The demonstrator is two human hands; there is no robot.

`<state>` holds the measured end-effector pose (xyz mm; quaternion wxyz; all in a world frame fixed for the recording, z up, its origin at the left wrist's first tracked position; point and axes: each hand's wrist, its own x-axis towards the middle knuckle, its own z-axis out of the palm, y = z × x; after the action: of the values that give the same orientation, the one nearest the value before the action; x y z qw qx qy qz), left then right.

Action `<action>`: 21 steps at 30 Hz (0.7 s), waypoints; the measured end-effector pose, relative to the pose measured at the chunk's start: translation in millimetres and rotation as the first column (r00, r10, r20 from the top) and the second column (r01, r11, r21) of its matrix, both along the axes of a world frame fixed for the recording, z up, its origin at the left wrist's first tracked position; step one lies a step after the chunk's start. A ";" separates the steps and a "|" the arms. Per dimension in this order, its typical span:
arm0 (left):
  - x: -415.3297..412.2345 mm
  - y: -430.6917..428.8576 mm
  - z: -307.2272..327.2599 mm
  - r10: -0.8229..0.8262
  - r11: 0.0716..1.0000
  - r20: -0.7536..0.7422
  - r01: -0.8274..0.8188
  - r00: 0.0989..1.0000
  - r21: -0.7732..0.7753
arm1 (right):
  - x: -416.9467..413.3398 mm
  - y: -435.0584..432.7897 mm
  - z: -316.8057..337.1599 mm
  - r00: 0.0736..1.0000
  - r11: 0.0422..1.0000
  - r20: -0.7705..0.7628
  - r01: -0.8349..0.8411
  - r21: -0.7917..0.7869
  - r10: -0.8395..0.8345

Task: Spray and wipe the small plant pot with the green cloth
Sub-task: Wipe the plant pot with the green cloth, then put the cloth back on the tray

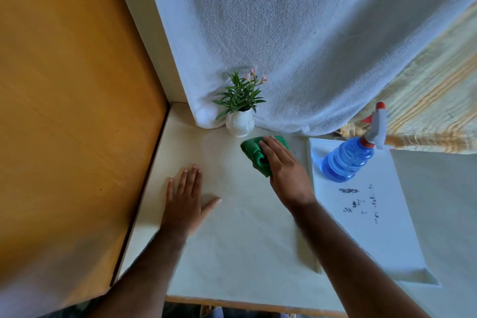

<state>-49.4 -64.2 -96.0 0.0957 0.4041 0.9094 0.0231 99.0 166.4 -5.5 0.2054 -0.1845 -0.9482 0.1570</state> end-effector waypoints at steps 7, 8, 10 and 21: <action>1.2 -0.5 0.7 0.001 1.000 0.008 -0.001 1.000 0.011 | 111.3 15.0 10.3 0.988 0.989 0.053 0.144 0.022 -0.145; 2.2 -0.7 0.5 -0.009 1.000 -0.002 0.009 1.000 0.023 | 126.0 16.8 9.2 0.983 0.985 0.058 0.170 0.034 -0.172; 2.8 -0.5 -0.1 -0.028 0.999 -0.015 0.028 1.000 0.032 | 150.8 20.6 3.6 0.970 0.973 0.083 0.226 0.051 -0.229; 2.6 3.3 -3.2 -0.044 0.999 -0.010 0.044 0.999 0.029 | 210.6 31.2 -59.2 0.922 0.956 0.257 0.287 0.055 -0.291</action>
<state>-46.8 -60.9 -99.2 0.0859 0.4254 0.9003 0.0325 309.6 197.7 -64.7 0.1006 -0.3397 -0.9307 0.0915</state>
